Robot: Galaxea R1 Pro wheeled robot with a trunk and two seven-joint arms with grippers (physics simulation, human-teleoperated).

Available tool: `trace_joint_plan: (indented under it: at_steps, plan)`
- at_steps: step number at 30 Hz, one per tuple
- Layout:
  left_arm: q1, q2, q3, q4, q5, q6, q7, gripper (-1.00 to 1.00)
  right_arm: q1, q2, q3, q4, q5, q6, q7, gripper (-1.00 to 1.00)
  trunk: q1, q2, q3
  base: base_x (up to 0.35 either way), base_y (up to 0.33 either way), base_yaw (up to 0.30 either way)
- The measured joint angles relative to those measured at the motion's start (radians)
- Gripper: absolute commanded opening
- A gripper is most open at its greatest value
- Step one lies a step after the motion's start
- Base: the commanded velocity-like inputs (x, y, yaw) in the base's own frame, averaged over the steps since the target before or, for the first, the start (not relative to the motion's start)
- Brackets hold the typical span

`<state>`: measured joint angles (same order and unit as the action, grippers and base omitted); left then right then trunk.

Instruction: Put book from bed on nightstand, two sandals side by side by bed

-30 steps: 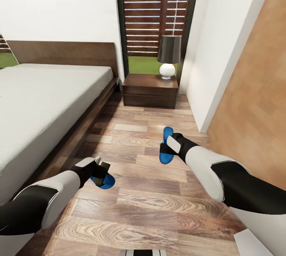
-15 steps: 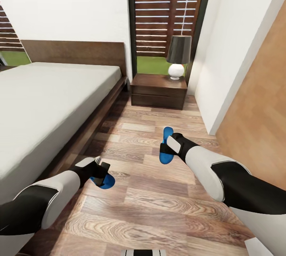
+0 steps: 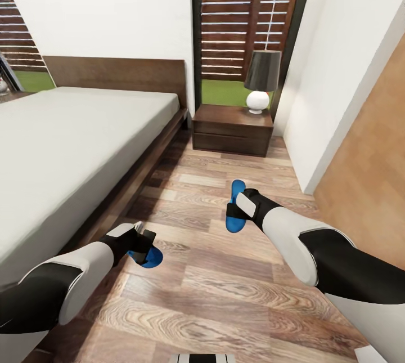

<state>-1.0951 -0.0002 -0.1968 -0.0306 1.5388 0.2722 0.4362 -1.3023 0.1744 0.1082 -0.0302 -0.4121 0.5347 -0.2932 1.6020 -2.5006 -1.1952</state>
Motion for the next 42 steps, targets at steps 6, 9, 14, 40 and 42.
trace_joint_plan:
  at_steps: [6, 9, 14, 40, 42]
  plan:
    - [0.000, 0.000, 0.000, 0.000, 0.000, 0.000, 0.001, -1.00, 0.000, 0.000, -0.001, 0.000, -0.001, 0.000, 0.000, -1.00, 0.000, 0.000, 0.000, -0.109, 0.000, 0.007]
    - [0.000, 0.000, 0.000, 0.000, 0.000, 0.000, 0.001, -1.00, 0.000, 0.000, -0.001, 0.000, -0.001, 0.000, 0.000, -1.00, 0.000, 0.000, 0.000, -0.015, 0.000, 0.001]
    - [0.000, 0.000, 0.000, 0.000, 0.000, 0.001, 0.001, -1.00, 0.000, 0.000, -0.002, 0.000, -0.001, 0.000, 0.000, -1.00, 0.000, 0.000, 0.000, -0.034, -0.038, 0.000]
    - [0.000, 0.000, 0.000, 0.015, 0.000, 0.000, 0.002, -1.00, 0.000, 0.000, -0.001, 0.000, 0.000, 0.001, 0.000, -1.00, 0.000, 0.000, 0.000, -0.020, -0.026, 0.000]
    - [0.000, 0.000, 0.000, 0.016, 0.000, 0.000, 0.002, -1.00, 0.000, 0.000, -0.002, 0.000, -0.001, 0.001, 0.000, -1.00, 0.000, 0.000, 0.000, 0.000, 0.000, 0.000]
